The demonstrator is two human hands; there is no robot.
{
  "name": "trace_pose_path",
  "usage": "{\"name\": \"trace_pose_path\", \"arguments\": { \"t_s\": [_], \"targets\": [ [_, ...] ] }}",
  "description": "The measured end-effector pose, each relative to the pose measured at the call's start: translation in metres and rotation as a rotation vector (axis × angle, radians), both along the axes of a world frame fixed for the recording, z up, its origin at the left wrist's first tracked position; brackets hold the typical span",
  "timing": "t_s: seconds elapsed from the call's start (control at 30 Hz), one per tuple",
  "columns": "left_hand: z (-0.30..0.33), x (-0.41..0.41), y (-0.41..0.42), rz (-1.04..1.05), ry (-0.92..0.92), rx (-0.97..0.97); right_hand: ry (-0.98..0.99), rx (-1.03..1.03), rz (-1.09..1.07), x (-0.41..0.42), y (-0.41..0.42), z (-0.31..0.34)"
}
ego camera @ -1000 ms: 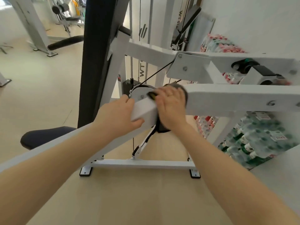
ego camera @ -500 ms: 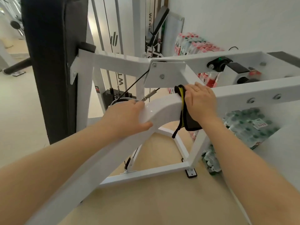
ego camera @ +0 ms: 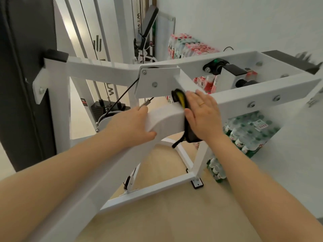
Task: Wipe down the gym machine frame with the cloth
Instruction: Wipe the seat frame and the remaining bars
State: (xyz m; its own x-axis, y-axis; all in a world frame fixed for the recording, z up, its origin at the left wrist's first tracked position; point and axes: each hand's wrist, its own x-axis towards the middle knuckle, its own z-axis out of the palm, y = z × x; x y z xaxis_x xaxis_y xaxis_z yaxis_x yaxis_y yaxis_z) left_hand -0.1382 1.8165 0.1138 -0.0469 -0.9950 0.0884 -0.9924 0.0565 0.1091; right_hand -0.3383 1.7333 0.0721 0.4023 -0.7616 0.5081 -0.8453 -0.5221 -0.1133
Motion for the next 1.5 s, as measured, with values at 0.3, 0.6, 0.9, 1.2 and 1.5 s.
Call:
{"name": "trace_pose_path", "arguments": {
  "t_s": [0.3, 0.6, 0.9, 1.2, 1.5],
  "targets": [
    [-0.005, -0.05, -0.024, 0.085, -0.157, -0.048, -0.118, -0.026, -0.128, -0.026, -0.017, -0.001],
    [-0.021, -0.117, -0.055, 0.065, -0.074, -0.242, 0.019, -0.057, 0.184, -0.077, -0.041, 0.007],
    [-0.029, -0.138, -0.056, 0.195, 0.013, -0.374, -0.115, -0.024, -0.123, -0.152, -0.085, 0.01],
    [-0.01, -0.176, -0.086, 0.175, -0.082, -0.334, 0.02, -0.027, 0.165, -0.134, -0.061, -0.004],
    [-0.011, -0.257, -0.139, -0.097, -0.093, -0.331, -0.039, 0.044, -0.215, -0.27, -0.133, 0.007]
  ]
}}
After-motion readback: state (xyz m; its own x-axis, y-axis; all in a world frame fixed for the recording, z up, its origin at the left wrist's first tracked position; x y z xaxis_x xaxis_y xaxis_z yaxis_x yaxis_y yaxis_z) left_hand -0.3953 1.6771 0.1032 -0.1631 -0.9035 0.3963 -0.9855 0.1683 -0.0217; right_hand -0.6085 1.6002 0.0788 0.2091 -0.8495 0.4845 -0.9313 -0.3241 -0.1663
